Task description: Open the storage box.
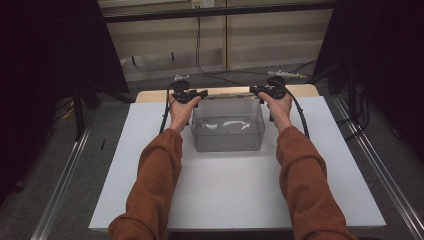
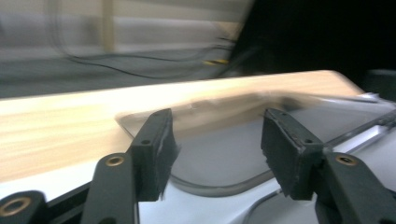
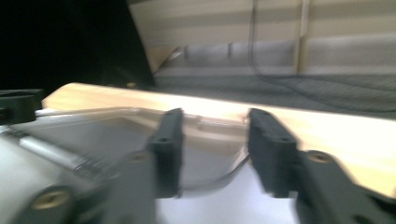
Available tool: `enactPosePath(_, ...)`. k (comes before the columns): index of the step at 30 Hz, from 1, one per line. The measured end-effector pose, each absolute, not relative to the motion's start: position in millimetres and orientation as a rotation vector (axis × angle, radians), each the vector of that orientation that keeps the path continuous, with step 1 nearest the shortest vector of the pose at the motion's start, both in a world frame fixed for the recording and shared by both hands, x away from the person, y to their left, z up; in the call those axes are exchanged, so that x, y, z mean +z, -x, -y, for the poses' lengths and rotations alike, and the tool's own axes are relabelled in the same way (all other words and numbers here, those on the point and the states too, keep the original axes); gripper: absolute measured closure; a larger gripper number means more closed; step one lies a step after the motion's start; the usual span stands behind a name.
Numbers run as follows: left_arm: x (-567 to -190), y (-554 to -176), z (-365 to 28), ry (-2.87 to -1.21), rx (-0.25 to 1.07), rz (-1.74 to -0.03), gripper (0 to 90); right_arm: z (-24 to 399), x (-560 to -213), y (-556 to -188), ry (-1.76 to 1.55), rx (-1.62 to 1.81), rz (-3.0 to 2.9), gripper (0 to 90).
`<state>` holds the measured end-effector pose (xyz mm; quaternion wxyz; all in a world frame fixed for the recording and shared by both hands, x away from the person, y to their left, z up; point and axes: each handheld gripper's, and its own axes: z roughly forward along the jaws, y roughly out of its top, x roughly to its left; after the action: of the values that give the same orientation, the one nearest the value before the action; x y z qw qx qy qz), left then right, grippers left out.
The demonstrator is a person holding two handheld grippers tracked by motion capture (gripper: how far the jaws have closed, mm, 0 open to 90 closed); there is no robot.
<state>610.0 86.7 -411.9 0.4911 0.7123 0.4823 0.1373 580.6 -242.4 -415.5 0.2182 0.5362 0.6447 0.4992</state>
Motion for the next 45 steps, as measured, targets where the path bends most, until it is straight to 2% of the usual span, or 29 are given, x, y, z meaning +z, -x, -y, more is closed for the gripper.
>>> enactPosePath(2,-414,-611,-89,-1.720,0.361,-1.169,32.4,244,-415,-580,-1.481,1.407,-1.762,50.7)
enactPosePath(4,-416,-612,-91,-1.711,0.355,-1.164,31.5,244,-414,-578,-1.456,1.401,-1.752,48.3)
enactPosePath(10,-412,-608,-92,-1.725,0.425,-1.132,22.8,246,-411,-573,-1.446,1.413,-1.730,31.4)
enactPosePath(14,-409,-606,-93,-1.717,0.415,-1.126,16.6,244,-410,-569,-1.416,1.396,-1.740,25.9)
enactPosePath(15,-408,-603,-92,-1.726,0.428,-1.099,15.1,243,-409,-567,-1.398,1.383,-1.740,21.1)
enactPosePath(19,-407,-598,-92,-1.730,0.448,-1.067,12.6,242,-408,-564,-1.374,1.376,-1.739,16.0)
enactPosePath(22,-407,-590,-95,-1.725,0.474,-1.045,9.3,241,-406,-557,-1.346,1.389,-1.728,8.3)
enactPosePath(29,-408,-571,-107,-1.723,0.489,-0.977,4.2,245,-403,-538,-1.295,1.384,-1.707,5.2)
enactPosePath(45,-401,-529,-126,-1.682,0.605,-0.913,3.7,244,-402,-491,-1.199,1.350,-1.693,0.8)
